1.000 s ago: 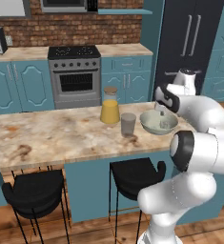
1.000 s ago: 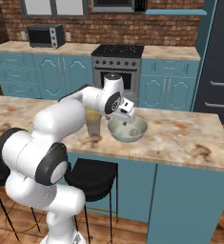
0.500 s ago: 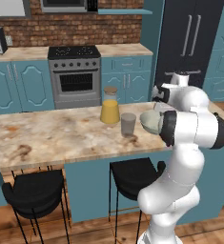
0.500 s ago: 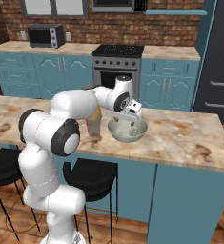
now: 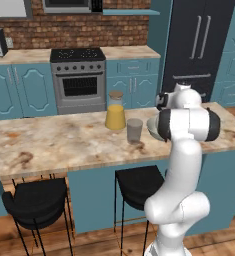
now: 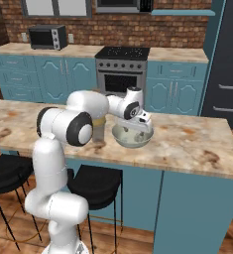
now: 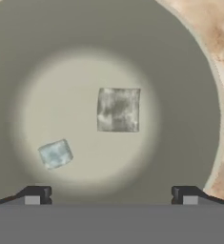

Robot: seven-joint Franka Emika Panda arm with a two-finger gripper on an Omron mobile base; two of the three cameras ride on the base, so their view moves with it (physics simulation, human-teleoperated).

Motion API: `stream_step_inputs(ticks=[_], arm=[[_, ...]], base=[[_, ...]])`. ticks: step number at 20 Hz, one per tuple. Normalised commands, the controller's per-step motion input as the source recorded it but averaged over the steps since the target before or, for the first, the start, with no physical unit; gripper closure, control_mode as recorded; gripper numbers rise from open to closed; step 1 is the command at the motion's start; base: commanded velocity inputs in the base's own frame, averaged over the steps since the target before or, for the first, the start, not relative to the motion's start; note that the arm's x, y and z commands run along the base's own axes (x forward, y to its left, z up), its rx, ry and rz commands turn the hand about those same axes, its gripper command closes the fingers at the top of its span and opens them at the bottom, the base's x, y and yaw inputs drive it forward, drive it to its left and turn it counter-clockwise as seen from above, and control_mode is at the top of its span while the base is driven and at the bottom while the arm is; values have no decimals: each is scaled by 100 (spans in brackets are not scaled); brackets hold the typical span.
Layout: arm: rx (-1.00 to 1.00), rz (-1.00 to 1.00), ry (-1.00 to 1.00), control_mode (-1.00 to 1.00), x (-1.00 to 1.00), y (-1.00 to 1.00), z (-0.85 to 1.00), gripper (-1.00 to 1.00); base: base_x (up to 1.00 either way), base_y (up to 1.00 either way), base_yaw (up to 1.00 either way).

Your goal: There are two ice cubes in the ice bowl. Place both ice cubes in the glass cup.

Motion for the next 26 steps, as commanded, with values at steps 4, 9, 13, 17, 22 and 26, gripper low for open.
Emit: stream_step_inputs(ticks=[4,9,13,17,22,26], arm=[[0,0,0,-100,46,-22,-43,-100],[0,0,0,-100,42,-16,-45,-100],[0,0,0,-100,46,0,-41,-100],[0,0,0,-100,43,0,-40,-100],[0,0,1,-100,19,0,-44,-100],[0,0,2,-100,-66,0,-39,100]], base=[[0,0,0],[0,0,0],[0,0,0],[0,0,0],[0,0,0],[0,0,0]])
